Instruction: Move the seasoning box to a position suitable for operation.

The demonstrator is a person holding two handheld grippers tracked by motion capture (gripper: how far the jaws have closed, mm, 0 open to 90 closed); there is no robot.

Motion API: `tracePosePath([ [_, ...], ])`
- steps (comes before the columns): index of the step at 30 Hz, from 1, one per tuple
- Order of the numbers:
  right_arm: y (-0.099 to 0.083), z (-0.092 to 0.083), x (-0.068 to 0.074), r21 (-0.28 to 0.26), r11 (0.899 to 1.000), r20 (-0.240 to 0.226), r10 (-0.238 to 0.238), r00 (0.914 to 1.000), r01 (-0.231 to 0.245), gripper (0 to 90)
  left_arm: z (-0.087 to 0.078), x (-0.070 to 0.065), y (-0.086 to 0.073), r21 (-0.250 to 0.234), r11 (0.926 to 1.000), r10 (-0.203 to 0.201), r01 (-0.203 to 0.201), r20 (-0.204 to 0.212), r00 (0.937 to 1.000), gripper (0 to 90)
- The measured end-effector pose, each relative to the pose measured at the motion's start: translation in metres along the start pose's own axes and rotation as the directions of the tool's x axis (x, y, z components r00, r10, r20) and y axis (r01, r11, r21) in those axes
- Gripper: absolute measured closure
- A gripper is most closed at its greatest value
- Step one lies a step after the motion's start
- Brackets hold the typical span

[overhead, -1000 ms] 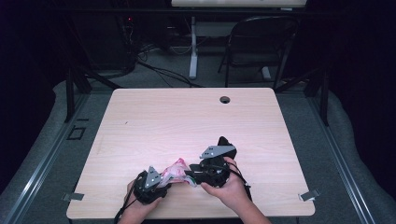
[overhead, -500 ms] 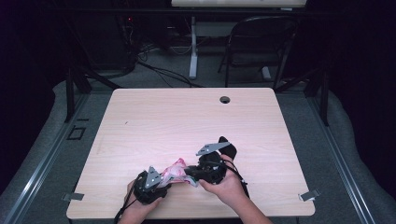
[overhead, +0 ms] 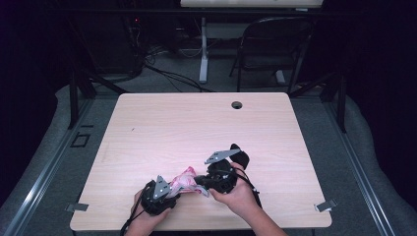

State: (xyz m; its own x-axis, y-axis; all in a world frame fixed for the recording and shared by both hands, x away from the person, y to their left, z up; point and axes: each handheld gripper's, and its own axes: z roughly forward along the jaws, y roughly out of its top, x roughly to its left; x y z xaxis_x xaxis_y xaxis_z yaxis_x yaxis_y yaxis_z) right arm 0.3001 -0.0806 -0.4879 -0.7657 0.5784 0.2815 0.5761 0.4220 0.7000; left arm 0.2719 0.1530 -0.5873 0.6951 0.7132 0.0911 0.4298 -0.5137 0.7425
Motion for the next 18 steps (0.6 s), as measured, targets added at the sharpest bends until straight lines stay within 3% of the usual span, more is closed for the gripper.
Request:
tracePosePath([
  [12,0.001,-0.004,0.002,-0.011,1.0,0.011,-0.021,0.9997,0.021,90.0,-0.003,-0.004,0.004,-0.01,0.9987,0.049,-0.049,-0.052,0.9975,56.1],
  [18,0.005,-0.01,0.004,-0.029,0.999,0.009,-0.027,0.9996,0.027,90.0,-0.009,-0.003,0.011,-0.02,0.9958,0.087,-0.089,-0.085,0.9926,56.2],
])
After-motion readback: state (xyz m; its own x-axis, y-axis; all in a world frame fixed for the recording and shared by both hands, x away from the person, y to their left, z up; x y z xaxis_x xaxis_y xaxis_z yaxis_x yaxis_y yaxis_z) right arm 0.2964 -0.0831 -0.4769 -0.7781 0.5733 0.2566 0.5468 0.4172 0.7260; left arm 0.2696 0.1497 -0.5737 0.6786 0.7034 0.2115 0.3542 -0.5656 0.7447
